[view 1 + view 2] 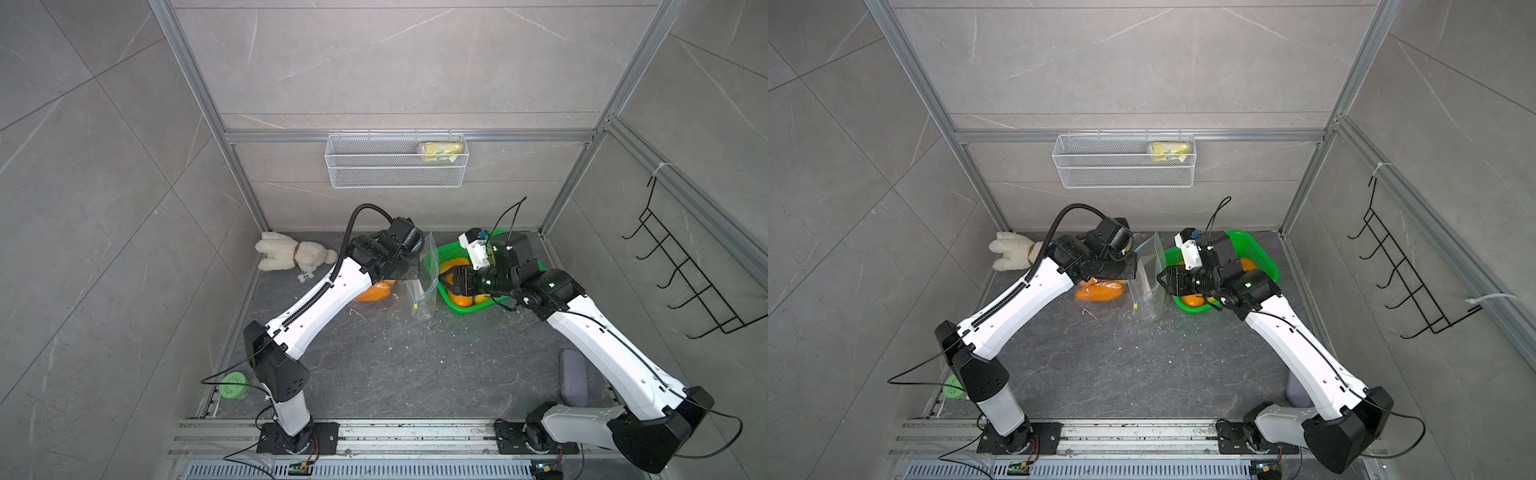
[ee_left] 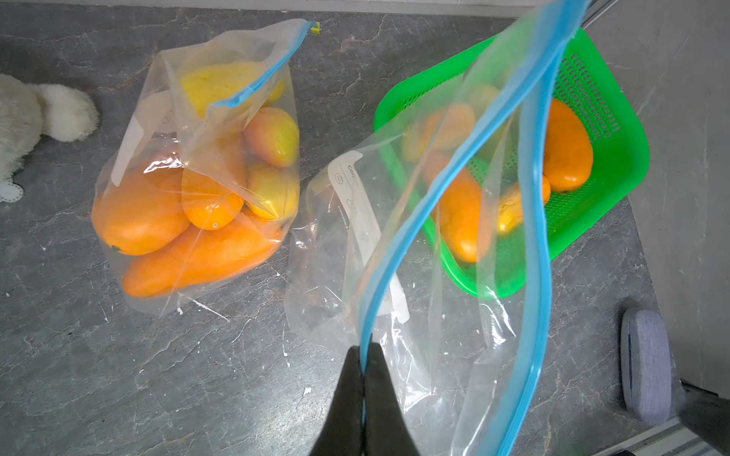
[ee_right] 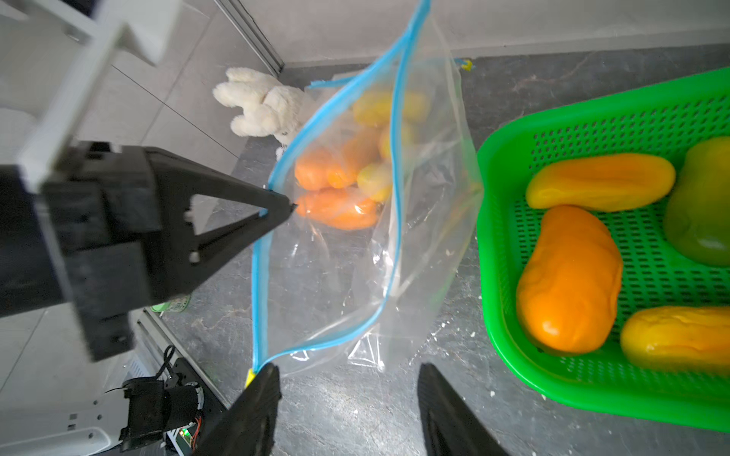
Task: Place the mango in a zip-top bag and seal the zipper
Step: Open the zipper of the food storage bag, then pick up the mango from the basket.
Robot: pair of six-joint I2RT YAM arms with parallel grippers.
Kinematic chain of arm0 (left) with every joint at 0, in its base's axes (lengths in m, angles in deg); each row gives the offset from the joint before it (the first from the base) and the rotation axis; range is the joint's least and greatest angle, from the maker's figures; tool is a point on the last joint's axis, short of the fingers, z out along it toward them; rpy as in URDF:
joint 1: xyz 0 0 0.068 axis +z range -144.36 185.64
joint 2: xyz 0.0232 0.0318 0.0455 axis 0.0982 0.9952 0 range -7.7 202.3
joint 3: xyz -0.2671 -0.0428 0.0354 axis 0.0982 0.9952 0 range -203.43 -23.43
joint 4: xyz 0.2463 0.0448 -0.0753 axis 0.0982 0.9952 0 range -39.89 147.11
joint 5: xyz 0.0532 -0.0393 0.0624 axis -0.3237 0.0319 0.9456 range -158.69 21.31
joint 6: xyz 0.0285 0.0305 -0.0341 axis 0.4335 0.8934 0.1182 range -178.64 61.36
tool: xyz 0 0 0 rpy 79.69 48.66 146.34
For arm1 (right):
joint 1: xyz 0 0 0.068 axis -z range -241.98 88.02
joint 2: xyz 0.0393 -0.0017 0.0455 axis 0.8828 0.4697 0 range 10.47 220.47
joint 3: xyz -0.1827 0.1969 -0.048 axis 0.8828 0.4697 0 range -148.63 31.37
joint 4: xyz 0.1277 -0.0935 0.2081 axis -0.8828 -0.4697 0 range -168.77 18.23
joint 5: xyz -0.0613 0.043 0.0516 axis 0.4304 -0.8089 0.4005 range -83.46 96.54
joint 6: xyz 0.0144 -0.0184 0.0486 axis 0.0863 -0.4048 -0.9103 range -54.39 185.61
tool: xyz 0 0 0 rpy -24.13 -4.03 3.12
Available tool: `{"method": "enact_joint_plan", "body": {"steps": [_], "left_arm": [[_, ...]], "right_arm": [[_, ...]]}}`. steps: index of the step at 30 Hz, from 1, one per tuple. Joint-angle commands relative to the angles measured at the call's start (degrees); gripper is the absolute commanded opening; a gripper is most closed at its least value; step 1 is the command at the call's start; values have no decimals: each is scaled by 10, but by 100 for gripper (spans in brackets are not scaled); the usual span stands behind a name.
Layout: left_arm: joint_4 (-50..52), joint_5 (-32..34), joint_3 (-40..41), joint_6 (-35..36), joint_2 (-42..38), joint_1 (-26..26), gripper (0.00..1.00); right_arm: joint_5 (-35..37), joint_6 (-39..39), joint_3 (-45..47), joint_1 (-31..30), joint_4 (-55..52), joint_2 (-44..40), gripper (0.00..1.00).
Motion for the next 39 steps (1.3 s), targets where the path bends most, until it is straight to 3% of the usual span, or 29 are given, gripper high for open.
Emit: {"method": "enact_joint_plan", "body": {"steps": [1,4,7,15,21,31,35,37,39], "left_arm": [[-18,-10,-8,15,-5,7,0],[-22,-14,-1,14,-8,10,0],[-30,-18,9,13,-13,14,0],[-48,-31,33,10,-30,22,0],[-56,-34,41,8,-37,24,0],[-65,-43,50,6,-41,30,0],[-66,-46,51,4,-42,32,0],[-67,-46,52,3,-43,33,0],[-69,-48,53,2,-43,33,0]], "right_arm": [[2,1,-6,22,25,-17,61],[61,8,5,44,20,11,63],[119,34,-13,62,-27,81,71],[55,75,-11,134,6,238,80],[86,115,-74,142,-34,353,88],[110,139,-142,146,-76,467,88],[117,137,-143,146,-70,468,71],[109,131,-120,146,-44,435,53],[97,124,-93,146,-15,389,41]]}}
